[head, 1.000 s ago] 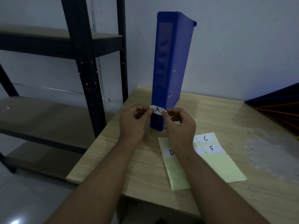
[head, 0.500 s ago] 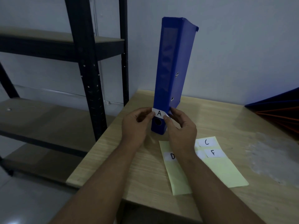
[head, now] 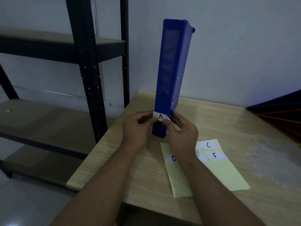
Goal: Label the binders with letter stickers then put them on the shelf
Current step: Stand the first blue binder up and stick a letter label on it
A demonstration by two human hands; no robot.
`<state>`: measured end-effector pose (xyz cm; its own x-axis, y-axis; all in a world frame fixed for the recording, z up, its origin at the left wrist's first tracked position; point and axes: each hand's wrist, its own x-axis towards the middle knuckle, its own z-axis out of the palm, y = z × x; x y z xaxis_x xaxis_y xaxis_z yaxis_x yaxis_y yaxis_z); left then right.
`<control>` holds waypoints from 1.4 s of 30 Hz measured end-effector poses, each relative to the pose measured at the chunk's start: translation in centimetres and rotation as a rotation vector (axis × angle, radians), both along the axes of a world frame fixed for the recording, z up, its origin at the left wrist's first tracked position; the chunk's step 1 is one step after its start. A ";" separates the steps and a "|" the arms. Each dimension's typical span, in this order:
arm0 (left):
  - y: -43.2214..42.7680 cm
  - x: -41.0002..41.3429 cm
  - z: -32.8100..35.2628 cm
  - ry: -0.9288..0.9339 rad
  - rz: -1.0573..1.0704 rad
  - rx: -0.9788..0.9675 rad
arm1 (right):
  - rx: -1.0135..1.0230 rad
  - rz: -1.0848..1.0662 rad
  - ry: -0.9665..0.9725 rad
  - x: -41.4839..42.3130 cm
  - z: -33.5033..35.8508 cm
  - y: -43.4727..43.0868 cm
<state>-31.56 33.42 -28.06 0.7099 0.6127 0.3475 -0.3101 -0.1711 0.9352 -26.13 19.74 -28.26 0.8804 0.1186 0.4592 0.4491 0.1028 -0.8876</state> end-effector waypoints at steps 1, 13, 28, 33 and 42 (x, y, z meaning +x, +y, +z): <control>0.0 0.0 0.0 -0.001 -0.002 -0.012 | -0.006 -0.001 0.000 0.0 -0.1 0.0; -0.2 -0.2 0.3 0.052 0.038 0.113 | 0.009 0.036 0.043 -0.8 0.5 -0.2; 0.2 0.3 -0.1 0.065 0.026 0.085 | 0.063 0.036 0.148 0.2 0.2 -0.2; 0.1 0.2 0.0 0.067 0.056 0.145 | 0.058 0.077 0.152 0.7 -0.4 -0.4; -0.4 -0.2 0.2 0.056 0.080 0.132 | 0.155 0.292 0.366 1.8 0.0 -1.1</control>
<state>-31.77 33.07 -27.89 0.6817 0.6193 0.3897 -0.2382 -0.3158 0.9185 -24.29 18.63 -28.28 0.9273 0.3393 0.1580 0.0436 0.3211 -0.9460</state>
